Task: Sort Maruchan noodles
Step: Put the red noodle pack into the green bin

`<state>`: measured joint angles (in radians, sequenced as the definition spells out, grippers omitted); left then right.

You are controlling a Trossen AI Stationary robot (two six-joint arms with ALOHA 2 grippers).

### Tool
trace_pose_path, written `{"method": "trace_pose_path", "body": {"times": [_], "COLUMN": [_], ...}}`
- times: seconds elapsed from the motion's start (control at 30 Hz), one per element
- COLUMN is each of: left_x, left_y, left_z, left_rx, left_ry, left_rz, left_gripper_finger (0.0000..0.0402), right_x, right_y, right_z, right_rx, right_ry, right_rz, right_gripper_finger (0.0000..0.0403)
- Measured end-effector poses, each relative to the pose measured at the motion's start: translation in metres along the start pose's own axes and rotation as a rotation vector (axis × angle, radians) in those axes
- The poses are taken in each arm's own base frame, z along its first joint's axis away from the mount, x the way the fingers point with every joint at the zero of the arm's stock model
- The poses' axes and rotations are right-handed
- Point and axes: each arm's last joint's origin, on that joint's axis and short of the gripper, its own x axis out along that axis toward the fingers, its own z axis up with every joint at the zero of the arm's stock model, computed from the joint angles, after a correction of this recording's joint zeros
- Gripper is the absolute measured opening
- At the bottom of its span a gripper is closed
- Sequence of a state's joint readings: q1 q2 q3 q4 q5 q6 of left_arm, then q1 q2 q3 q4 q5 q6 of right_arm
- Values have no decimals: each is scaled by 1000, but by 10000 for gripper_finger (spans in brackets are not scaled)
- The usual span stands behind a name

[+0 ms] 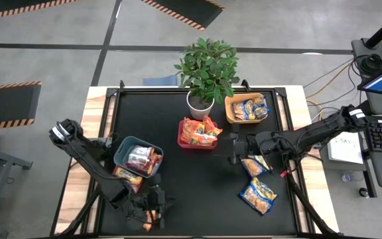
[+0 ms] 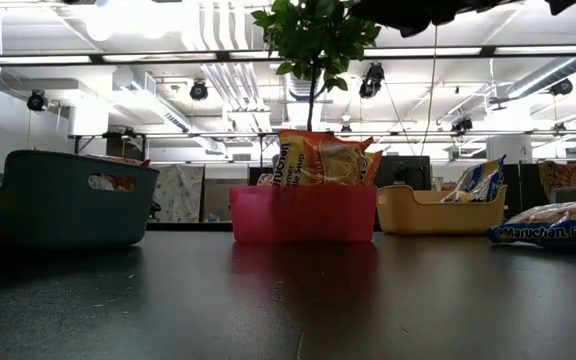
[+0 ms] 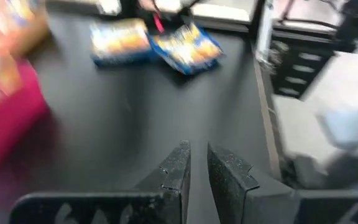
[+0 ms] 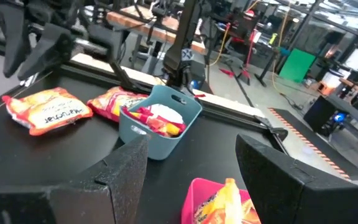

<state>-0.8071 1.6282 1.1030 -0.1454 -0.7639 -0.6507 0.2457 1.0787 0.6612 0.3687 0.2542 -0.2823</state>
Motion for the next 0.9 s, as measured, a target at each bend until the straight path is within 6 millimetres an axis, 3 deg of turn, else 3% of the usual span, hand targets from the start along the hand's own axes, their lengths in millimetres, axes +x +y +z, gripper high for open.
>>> {"method": "trace_pose_path", "body": {"times": [0.27, 0.5, 0.67, 0.9], "left_x": [-23, -44, -55, -53], "left_y": [21, 40, 57, 60], "left_z": [-17, -27, -35, -40], "left_rx": [-415, -653, -761, -811], "left_ry": [459, 847, 865, 837], "left_rz": [24, 329, 636, 698], "left_gripper_finger": [37, 37, 37, 40], "right_x": [-4, -4, -3, -3], "right_y": [-4, -4, -4, -4], "right_z": [-2, -2, -3, -3], "right_rx": [28, 37, 38, 43], "right_ry": [-14, -14, -6, -4], "right_rz": [-17, -17, -15, -15], "right_gripper_finger": [233, 233, 233, 233]}}
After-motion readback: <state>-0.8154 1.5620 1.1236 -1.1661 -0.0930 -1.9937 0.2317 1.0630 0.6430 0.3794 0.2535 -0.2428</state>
